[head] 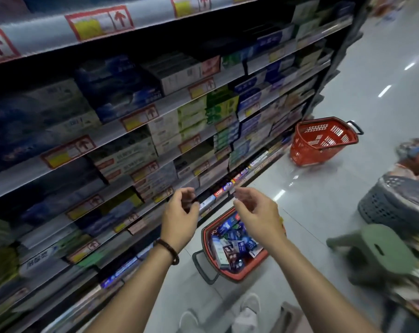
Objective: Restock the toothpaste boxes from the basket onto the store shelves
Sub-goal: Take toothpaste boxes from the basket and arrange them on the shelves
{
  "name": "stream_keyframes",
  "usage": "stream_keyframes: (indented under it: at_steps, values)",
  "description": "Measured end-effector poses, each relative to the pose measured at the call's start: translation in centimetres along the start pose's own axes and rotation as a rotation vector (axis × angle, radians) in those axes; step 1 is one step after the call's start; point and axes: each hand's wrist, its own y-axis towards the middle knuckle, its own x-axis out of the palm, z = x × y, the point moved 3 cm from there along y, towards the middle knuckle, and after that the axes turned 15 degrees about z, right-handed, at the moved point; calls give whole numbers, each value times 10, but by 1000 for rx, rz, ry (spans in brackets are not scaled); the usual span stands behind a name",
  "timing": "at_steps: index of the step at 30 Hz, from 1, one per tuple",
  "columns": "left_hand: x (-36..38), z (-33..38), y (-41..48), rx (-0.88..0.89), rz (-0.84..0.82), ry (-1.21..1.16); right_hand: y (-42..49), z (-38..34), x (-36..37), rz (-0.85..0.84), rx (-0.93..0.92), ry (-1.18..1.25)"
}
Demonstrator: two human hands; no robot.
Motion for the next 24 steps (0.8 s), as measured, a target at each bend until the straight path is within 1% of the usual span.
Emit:
stream_keyframes:
  at_steps: [6, 10, 16, 20, 24]
  values:
    - [59, -26, -32, -102, -63, 82, 17, 68, -34, -9, 121, -14]
    - [97, -40, -45, -181, -114, 124, 26, 111, -44, -55, 176, -40]
    - [142, -72, -60, -247, -126, 190, 25, 181, -31, -94, 303, -21]
    - [164, -104, -67, -289, -192, 247, 17, 219, -17, -98, 395, -39]
    - [177, -145, -67, -330, -299, 328, 9, 254, 0, -68, 482, -78]
